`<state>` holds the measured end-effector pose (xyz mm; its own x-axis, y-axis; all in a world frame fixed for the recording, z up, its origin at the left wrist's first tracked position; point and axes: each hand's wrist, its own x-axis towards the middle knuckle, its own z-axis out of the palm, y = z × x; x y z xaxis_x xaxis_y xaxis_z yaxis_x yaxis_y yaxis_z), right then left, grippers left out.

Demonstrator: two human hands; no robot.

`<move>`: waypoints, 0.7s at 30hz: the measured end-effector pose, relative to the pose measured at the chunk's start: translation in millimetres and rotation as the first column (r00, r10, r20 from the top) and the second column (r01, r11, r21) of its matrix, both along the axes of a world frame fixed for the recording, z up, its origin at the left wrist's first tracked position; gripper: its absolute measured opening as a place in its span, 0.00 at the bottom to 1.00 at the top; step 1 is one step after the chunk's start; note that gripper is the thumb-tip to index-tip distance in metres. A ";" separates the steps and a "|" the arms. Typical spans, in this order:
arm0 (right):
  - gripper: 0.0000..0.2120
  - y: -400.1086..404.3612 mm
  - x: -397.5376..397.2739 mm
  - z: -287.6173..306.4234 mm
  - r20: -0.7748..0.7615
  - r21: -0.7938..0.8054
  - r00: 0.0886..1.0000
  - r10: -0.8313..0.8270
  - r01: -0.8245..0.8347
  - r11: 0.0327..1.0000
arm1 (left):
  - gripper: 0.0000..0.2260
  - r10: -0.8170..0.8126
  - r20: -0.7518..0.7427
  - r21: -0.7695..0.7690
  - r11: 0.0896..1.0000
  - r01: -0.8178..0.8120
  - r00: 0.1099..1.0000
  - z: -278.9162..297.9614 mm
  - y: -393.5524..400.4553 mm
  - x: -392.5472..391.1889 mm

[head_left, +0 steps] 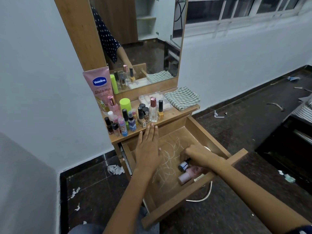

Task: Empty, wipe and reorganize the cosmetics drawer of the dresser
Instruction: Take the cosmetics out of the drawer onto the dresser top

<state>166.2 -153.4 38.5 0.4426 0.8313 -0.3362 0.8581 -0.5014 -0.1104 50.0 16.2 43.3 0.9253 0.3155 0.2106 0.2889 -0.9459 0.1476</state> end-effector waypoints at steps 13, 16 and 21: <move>0.11 40.6 27.2 60.2 -0.225 0.602 0.949 -0.220 0.312 0.735 | 0.33 0.007 0.007 -0.012 1.000 -0.007 1.000 4.9 -3.1 0.5; 0.14 61.2 35.6 78.6 -0.260 0.723 0.916 -0.306 0.395 0.567 | 0.32 0.008 -0.001 -0.010 1.000 -0.008 1.000 4.1 -3.7 0.5; 0.18 94.3 49.2 84.1 -0.240 0.742 0.879 -0.412 0.440 0.506 | 0.32 0.009 -0.006 -0.019 1.000 -0.009 1.000 4.2 -4.0 -0.1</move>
<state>215.4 -59.1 122.6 0.8168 0.4930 0.2997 0.5537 -0.5240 -0.6472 49.8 12.2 47.5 0.9234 0.3280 0.1991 0.2987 -0.9402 0.1636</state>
